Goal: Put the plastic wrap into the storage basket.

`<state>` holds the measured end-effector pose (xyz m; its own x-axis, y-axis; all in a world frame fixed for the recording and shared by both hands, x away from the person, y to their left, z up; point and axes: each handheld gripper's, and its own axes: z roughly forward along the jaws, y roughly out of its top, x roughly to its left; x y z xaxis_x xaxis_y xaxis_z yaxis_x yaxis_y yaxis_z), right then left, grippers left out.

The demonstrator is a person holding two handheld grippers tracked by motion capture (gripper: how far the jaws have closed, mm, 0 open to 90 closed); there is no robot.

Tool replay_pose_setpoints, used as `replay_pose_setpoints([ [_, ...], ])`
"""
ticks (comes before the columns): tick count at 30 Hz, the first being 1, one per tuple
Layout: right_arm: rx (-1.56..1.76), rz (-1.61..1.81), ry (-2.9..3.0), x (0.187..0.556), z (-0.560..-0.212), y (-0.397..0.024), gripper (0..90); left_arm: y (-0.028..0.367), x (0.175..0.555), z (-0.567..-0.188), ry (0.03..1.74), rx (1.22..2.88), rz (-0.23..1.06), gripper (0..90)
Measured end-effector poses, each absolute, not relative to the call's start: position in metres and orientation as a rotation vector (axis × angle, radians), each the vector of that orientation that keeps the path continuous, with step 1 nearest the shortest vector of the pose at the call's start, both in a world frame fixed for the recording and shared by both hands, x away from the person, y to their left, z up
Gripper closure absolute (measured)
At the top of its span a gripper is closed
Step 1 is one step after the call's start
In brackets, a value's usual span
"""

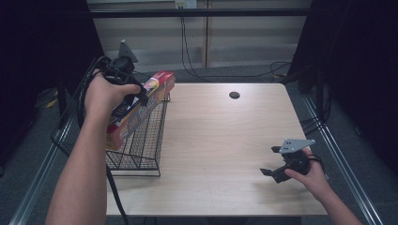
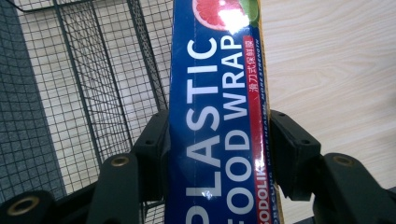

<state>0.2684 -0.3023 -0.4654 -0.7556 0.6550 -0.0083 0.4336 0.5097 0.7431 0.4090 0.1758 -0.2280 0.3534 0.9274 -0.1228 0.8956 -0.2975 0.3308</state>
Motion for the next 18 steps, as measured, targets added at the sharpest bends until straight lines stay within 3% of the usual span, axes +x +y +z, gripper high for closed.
replay_pose_setpoints([
  [18,0.918,1.092,2.469,0.268,-0.466,-0.301,3.5,0.199,0.407,-0.221,1.667,2.229,0.167,46.2],
])
